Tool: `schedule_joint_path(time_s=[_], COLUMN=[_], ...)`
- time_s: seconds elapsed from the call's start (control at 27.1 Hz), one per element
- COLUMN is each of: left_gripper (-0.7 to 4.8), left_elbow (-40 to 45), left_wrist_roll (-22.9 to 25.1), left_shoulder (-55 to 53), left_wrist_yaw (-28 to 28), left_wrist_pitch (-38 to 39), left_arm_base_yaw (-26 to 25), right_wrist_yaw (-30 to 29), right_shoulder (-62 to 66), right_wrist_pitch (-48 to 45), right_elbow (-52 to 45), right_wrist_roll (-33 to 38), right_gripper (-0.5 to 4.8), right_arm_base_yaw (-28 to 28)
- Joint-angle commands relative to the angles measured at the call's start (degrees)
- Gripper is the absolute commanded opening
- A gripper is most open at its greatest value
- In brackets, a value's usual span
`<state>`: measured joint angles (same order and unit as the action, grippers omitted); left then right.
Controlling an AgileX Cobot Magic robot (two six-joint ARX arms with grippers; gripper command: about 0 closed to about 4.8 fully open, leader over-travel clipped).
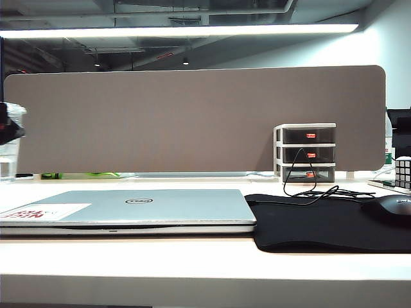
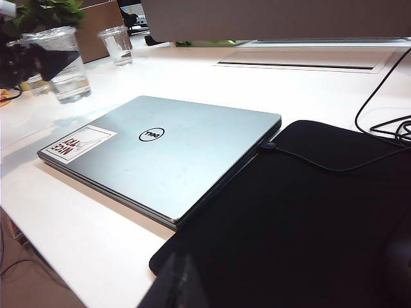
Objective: Pick up the coffee cup and place it on the left side of the laptop.
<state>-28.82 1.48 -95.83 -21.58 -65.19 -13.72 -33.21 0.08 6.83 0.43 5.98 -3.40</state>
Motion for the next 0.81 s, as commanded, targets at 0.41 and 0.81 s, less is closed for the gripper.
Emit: schedule_joint_path(time_s=[0.41,0.81], left_gripper=[3.95,3.95], left_elbow=[10.4,10.4], left_wrist_roll=[1.1,-0.4], left_shoulder=[3.0,-8.6], left_wrist_yaw=[0.0,-0.2], left_wrist_pitch=[-7.3,-16.7], left_arm_base_yaw=[-1.1,-1.4], right_wrist_yaw=[-0.2,-1.9], right_shoulder=[-0.1,-0.1], right_wrist_pitch=[-0.9,-1.0], right_elbow=[-0.3,-0.3], right_wrist_roll=[-0.2,-0.2], right_gripper=[-0.01,-0.01], right_arm_base_yaw=[0.0,-0.1])
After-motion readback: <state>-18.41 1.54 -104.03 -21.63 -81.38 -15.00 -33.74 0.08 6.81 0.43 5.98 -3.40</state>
